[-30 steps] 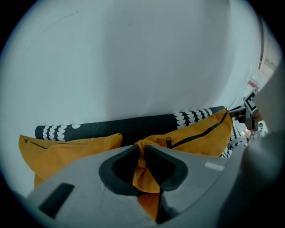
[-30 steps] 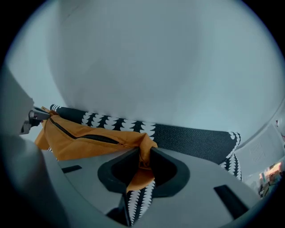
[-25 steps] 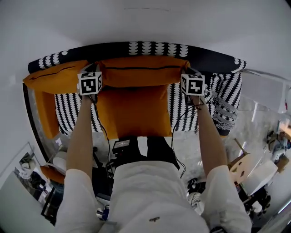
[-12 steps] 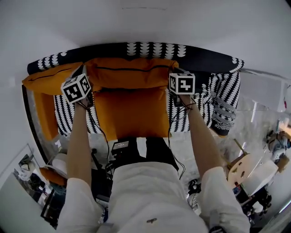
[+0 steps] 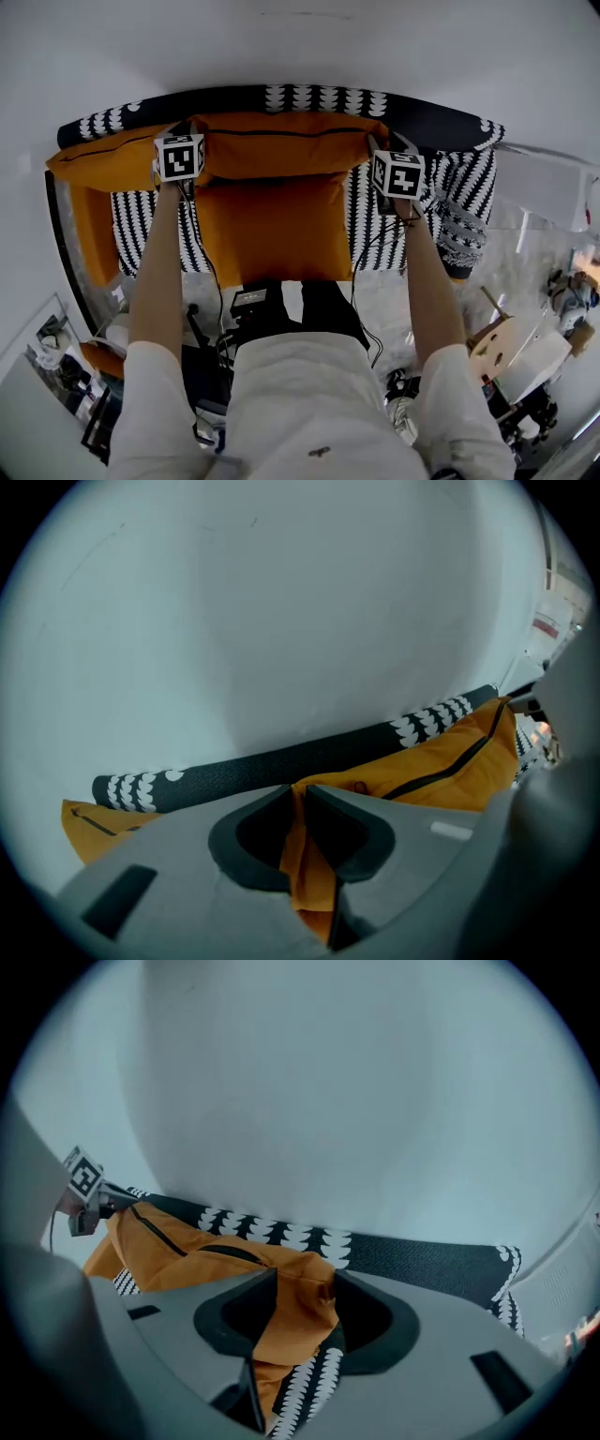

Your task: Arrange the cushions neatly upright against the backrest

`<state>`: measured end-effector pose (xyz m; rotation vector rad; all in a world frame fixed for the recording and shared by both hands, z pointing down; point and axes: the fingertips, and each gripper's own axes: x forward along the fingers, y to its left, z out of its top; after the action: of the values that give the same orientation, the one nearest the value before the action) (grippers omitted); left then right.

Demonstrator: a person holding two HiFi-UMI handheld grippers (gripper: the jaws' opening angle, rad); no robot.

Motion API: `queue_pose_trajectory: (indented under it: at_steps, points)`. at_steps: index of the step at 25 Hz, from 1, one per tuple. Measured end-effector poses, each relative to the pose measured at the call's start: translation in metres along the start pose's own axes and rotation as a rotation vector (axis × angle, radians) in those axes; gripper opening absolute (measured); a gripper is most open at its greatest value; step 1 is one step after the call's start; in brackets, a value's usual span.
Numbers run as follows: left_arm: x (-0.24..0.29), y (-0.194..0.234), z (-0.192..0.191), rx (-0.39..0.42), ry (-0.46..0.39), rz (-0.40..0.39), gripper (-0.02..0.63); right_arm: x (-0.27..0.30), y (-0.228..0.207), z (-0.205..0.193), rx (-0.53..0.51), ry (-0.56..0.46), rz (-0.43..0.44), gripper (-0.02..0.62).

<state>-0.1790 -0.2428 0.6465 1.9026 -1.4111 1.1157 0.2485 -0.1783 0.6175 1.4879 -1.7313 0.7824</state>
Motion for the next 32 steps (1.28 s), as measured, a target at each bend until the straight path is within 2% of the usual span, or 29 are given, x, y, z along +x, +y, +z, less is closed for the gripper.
queue_pose_trajectory:
  at_steps: [1, 4, 6, 8, 11, 13, 16, 19, 21, 24, 26, 29, 32]
  points:
    - [0.004, 0.001, 0.0, -0.009, 0.006, -0.01, 0.043, -0.006, -0.002, 0.002, -0.005, -0.024, 0.003, 0.174]
    - [0.01, 0.006, 0.006, -0.053, 0.016, -0.031, 0.046, -0.028, -0.009, 0.012, -0.027, -0.115, -0.028, 0.178]
    - [0.006, 0.008, 0.01, -0.092, 0.013, -0.037, 0.049, -0.044, -0.002, 0.014, -0.037, -0.171, -0.017, 0.176]
    - [-0.001, 0.008, 0.01, -0.11, -0.007, -0.035, 0.057, -0.055, 0.026, 0.006, -0.034, -0.186, 0.086, 0.161]
    - [-0.019, 0.008, 0.007, -0.09, -0.045, -0.022, 0.073, -0.053, 0.086, -0.02, -0.029, -0.122, 0.288, 0.152]
    - [-0.033, 0.008, 0.004, -0.072, -0.065, -0.013, 0.101, -0.039, 0.117, -0.037, -0.073, -0.071, 0.338, 0.149]
    - [-0.058, 0.006, -0.006, -0.043, -0.097, 0.017, 0.124, -0.016, 0.144, -0.051, -0.095, -0.02, 0.355, 0.147]
    - [-0.086, -0.009, -0.024, -0.02, -0.138, 0.032, 0.124, 0.005, 0.147, -0.044, -0.068, -0.023, 0.314, 0.14]
    - [-0.095, -0.035, -0.038, 0.05, -0.144, 0.0, 0.124, 0.016, 0.144, -0.033, -0.046, -0.027, 0.291, 0.126]
    - [-0.087, -0.089, -0.057, 0.194, -0.134, -0.096, 0.124, 0.027, 0.143, -0.025, -0.061, -0.032, 0.292, 0.126]
    - [-0.072, -0.118, -0.06, 0.233, -0.132, -0.15, 0.123, 0.029, 0.145, -0.026, -0.079, -0.034, 0.306, 0.126]
    - [-0.043, -0.139, -0.053, 0.198, -0.11, -0.187, 0.123, 0.022, 0.145, -0.027, -0.11, -0.043, 0.327, 0.123]
    - [-0.022, -0.14, -0.049, 0.144, -0.078, -0.183, 0.123, -0.003, 0.144, -0.039, -0.144, -0.069, 0.366, 0.08]
